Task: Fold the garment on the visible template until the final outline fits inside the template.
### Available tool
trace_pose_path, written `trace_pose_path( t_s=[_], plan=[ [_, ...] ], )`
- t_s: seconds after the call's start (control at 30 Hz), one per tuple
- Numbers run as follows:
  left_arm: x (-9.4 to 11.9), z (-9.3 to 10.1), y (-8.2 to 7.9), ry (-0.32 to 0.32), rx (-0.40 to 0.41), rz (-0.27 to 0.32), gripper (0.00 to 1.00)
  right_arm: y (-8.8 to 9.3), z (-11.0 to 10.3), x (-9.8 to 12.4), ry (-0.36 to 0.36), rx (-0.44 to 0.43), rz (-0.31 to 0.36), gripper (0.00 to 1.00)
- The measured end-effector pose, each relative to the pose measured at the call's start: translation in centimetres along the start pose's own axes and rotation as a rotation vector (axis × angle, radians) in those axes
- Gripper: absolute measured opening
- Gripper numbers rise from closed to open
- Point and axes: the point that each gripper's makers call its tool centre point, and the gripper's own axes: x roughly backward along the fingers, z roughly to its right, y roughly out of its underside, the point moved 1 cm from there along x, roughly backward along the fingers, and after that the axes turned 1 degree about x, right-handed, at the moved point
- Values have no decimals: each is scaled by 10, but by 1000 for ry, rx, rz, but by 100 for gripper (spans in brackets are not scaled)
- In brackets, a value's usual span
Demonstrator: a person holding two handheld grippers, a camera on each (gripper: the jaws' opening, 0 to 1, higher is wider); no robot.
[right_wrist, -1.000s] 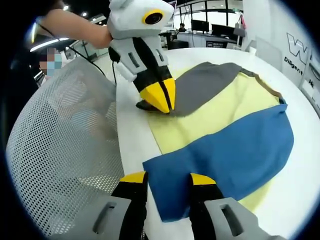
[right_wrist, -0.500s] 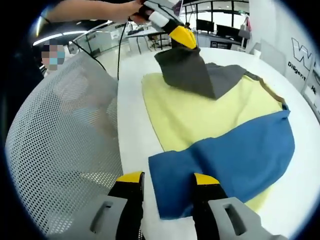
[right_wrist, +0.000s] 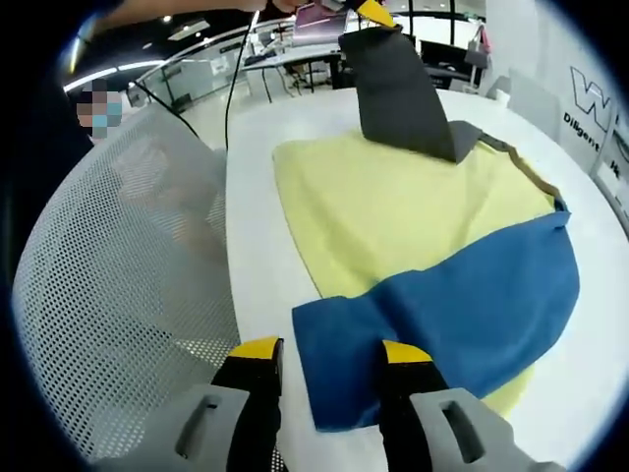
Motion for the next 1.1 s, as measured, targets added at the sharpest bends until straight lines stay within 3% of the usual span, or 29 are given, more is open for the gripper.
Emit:
trace_pose_path(
  t_s=[0.23, 0.63, 0.87, 1.1],
  plan=[
    [29, -52, -18, -84, 11, 24, 2, -3, -1, -1, -2, -34, -21, 37],
    [62, -103, -31, -190, 24, 54, 2, -5, -2, -4, 12, -39, -39, 38],
    [74, -155, -13, -308, 60, 41, 2, -6, -3, -4, 29, -67, -49, 39],
    [78, -186, 12, -366, 89, 28, 2, -8, -3, -5, 44, -96, -61, 40]
  ],
)
